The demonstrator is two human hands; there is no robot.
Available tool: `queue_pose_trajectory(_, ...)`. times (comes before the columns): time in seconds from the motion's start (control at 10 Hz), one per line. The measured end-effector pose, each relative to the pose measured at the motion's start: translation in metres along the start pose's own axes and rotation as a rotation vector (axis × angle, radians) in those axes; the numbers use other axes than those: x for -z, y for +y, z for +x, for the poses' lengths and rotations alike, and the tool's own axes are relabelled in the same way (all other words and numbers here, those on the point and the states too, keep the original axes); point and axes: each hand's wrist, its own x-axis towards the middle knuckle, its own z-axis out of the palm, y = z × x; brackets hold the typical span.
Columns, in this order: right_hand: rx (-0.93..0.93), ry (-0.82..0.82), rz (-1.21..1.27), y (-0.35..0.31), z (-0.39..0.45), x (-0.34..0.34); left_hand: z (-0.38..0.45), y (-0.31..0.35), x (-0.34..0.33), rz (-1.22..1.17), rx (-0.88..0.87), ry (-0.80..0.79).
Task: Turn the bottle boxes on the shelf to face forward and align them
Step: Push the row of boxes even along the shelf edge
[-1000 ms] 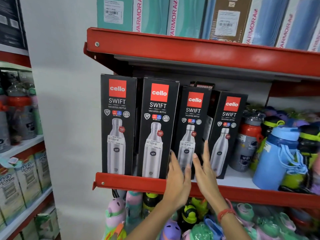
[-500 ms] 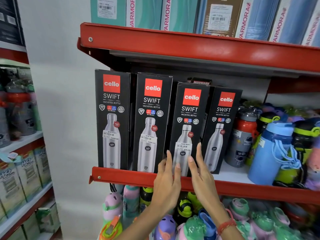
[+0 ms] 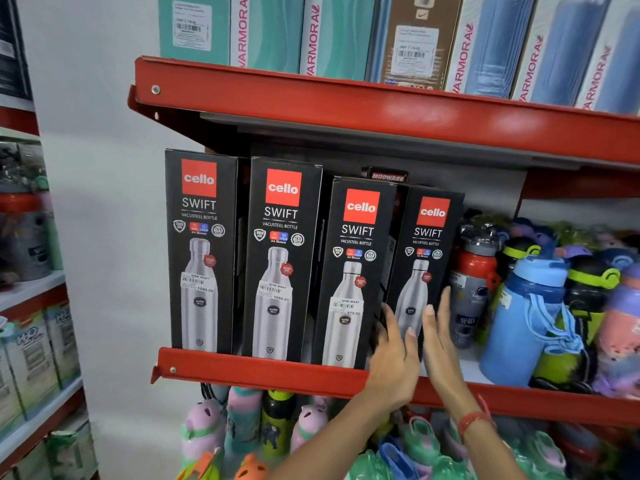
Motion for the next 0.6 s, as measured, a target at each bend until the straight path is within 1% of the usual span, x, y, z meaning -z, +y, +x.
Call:
queue_pose_trajectory(0.1,-0.002,-0.038,-0.084,0.001,-0.006,0.000,0.000,-0.002,0.003,0.027,0.027,0.003)
queue_pose_trajectory(0.2,0.000,-0.033,-0.153,-0.002,-0.025,0.004,-0.012,-0.008,0.012,0.051,-0.009,0.009)
queue_pose_trajectory(0.3,0.020,-0.018,-0.163,-0.005,-0.043,0.010,-0.029,-0.010,0.014,0.096,-0.074,-0.002)
queue_pose_trajectory(0.5,0.016,-0.017,-0.157,-0.015,-0.052,0.014,-0.040,-0.012,0.025,0.093,-0.081,-0.070)
queue_pose_trajectory(0.6,0.001,0.081,-0.219,-0.030,-0.054,0.013,-0.045,0.001,0.053,0.108,-0.154,-0.027)
